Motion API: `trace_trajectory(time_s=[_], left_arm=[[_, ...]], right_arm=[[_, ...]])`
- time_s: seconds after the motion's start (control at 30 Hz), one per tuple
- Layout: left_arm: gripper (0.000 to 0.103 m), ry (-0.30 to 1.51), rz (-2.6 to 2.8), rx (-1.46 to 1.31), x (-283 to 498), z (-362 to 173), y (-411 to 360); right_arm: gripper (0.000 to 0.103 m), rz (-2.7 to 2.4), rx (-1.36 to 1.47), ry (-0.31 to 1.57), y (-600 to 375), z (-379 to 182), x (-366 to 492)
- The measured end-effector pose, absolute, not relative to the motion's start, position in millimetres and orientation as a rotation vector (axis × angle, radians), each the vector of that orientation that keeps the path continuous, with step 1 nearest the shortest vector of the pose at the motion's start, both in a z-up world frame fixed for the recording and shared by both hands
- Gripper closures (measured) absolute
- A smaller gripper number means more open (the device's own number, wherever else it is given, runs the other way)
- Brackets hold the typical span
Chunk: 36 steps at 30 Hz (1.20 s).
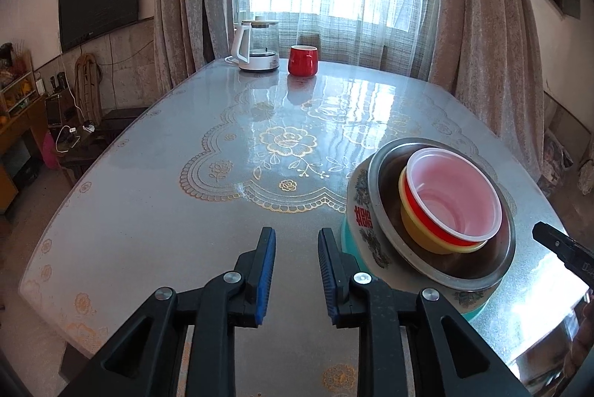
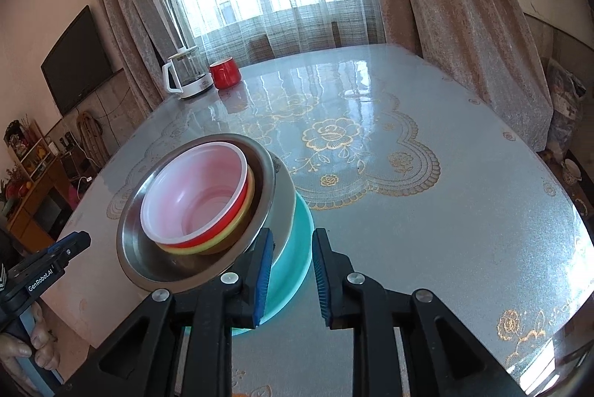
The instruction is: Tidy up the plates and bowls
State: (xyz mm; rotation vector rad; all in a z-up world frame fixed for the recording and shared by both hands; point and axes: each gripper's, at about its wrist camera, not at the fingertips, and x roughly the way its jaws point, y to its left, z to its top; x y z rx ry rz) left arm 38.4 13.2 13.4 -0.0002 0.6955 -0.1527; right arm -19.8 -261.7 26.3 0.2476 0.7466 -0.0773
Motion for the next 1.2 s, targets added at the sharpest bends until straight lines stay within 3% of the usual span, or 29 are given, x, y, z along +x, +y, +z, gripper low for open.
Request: trace_trajectory(time_s=[0.03,0.1,0.23,0.3,0.43,0.53,0.63,0.8,1.2], left_arm=[[0.072,0.673,-0.143,0.001,35,17,14],[0.053,0.634,-0.136,-0.002,29,22,14],[0.044,0.576,-0.146,-0.013,19,31,12],[0.034,0.570,-0.160,-0.005,14,32,7],[0.027,0.576,-0.198,0.008,4,29,-5],[0.023,0.576,-0.213,0.014,-2,27,-11],[0.011,0.568,-0.188,0.018,-5,26,-13],[0.006,0.566,-0.165,-0.012,-7,23,-8],[0.003,0.587,-0.137,-0.018,-6,17,-8]], right_arm=[[0.081,-0.093,0.234,0.735,-259,29,-21],[0.073,-0.110,0.216,0.709,-252,35,-23],[0.065,-0.126,0.178,0.674,-232,49,-22],[0.062,-0.139,0.136,0.645,-220,57,-22],[0.055,-0.156,0.094,0.626,-199,61,-22],[0.054,-0.186,0.057,0.608,-184,59,-25],[0.053,-0.230,0.015,0.590,-172,54,-27],[0.051,-0.271,0.009,0.573,-166,50,-31],[0.048,-0.270,0.020,0.564,-165,47,-40]])
